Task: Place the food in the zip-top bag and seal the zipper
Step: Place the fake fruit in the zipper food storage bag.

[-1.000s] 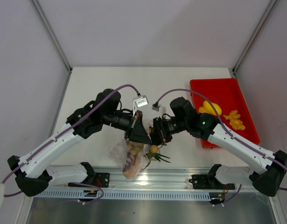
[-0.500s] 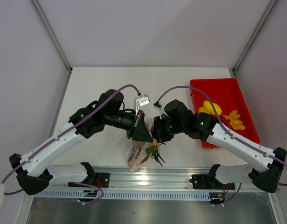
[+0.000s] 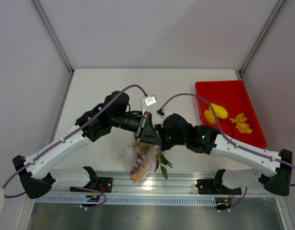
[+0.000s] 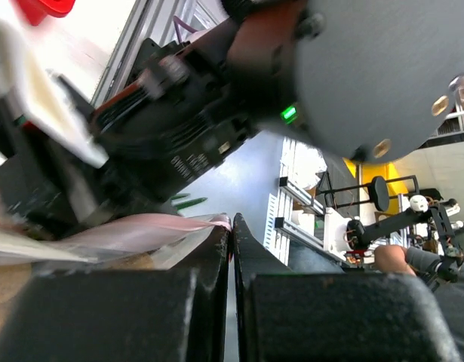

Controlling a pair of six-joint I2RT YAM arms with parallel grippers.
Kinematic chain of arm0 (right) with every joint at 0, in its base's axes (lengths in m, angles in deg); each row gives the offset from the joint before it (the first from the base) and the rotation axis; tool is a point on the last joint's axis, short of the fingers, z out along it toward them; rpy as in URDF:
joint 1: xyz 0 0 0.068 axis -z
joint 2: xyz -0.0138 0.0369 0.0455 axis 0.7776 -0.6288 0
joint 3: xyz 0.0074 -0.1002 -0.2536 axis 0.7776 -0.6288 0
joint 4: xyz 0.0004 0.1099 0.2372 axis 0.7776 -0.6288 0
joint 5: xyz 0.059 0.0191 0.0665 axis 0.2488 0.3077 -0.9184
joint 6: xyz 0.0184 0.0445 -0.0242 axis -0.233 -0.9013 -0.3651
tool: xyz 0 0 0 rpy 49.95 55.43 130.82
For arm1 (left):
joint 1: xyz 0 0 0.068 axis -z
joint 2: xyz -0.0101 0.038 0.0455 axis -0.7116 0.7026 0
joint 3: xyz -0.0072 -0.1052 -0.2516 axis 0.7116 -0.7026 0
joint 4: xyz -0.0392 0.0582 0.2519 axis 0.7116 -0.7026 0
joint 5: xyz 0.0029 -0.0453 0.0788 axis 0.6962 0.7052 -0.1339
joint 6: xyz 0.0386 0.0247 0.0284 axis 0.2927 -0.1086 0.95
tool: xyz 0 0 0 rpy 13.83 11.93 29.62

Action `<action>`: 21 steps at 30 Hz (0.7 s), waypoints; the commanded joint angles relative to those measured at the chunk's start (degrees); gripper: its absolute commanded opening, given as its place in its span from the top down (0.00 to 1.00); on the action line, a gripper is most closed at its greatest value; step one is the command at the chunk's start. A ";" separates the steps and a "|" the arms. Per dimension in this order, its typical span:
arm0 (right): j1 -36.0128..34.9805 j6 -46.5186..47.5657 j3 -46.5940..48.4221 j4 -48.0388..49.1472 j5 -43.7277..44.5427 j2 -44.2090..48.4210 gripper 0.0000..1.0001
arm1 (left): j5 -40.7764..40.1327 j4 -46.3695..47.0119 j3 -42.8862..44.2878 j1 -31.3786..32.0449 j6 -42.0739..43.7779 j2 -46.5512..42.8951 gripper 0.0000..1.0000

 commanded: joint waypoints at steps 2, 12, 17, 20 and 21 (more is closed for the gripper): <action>-0.06 0.05 1.12 -1.37 6.14 3.92 0.73 | -0.87 1.15 1.41 0.98 1.42 -1.75 0.99; -0.85 -3.35 -1.33 5.02 -9.84 6.48 1.00 | -5.64 1.67 -0.18 0.90 1.51 -1.75 0.99; -0.94 -10.84 -5.99 13.73 -9.76 3.24 1.00 | -2.92 4.65 -0.26 0.90 -0.16 -1.14 0.99; -1.12 -15.58 -7.05 14.88 -7.05 1.04 1.00 | -2.48 4.75 0.09 0.90 -0.25 -1.05 1.00; -1.21 -16.72 -7.66 14.88 -5.90 0.86 1.00 | -2.30 4.66 0.09 0.90 -0.07 -1.05 0.99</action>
